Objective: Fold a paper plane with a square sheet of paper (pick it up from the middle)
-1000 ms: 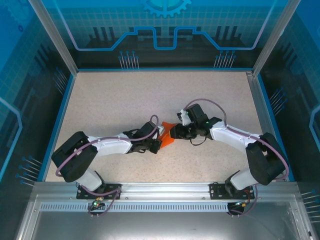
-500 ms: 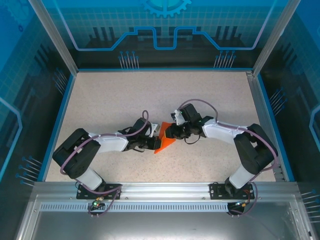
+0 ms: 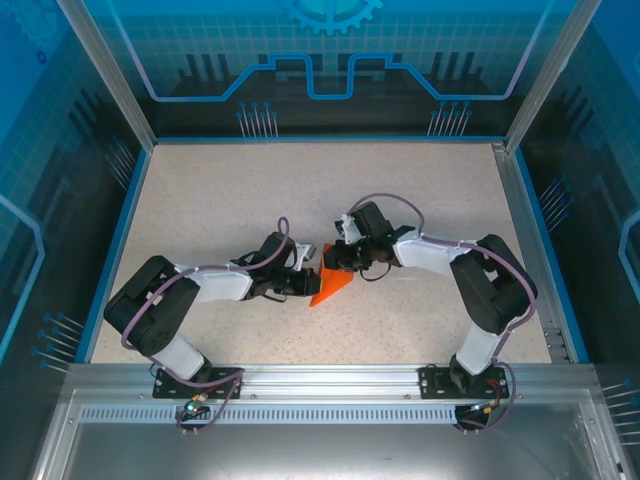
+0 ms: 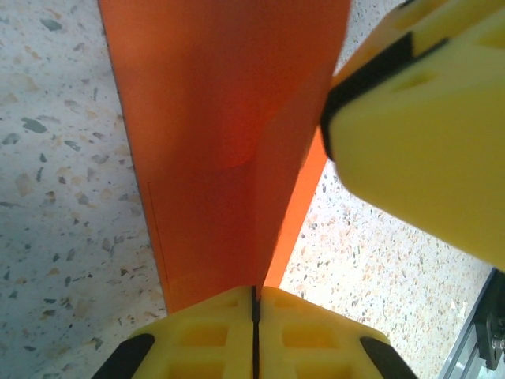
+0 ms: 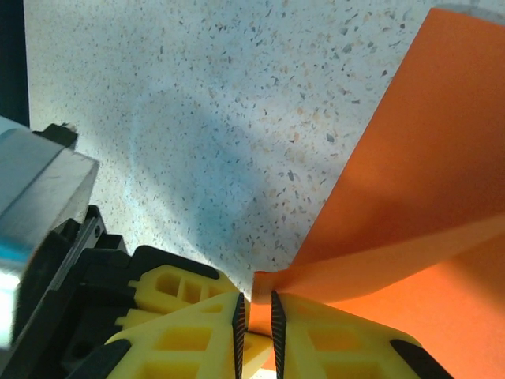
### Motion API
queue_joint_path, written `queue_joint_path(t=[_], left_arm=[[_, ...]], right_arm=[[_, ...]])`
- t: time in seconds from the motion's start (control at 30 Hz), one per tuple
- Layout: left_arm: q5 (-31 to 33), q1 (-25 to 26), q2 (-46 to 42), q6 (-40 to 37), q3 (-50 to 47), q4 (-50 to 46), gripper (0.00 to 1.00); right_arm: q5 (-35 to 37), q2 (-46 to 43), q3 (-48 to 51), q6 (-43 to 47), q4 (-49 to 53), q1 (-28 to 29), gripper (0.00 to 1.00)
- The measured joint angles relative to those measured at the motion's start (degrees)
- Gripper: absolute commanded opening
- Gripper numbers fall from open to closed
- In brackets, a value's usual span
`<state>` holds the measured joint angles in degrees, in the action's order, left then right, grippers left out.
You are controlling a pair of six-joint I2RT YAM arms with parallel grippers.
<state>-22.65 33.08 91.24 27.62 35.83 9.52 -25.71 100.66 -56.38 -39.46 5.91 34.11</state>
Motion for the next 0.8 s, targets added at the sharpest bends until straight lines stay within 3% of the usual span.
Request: queue_joint_path(t=[0.17,0.37,0.8], left_arm=[[0.07,-0.09,0.00,0.61,0.00,-0.02,0.21],[0.57,-0.15,-0.13,0.15,0.00,-0.81,0.24],[0.85,-0.15,-1.11,-2.51,-0.35,-2.34,0.06]], right_arm=[[0.94,2.03,-0.55,0.00,0.02,0.00,0.19],[1.70,3.37,-1.53,0.00,0.22,-0.02,0.19],[2.08,3.85,-1.86,0.00,0.72,-0.02,0.19]])
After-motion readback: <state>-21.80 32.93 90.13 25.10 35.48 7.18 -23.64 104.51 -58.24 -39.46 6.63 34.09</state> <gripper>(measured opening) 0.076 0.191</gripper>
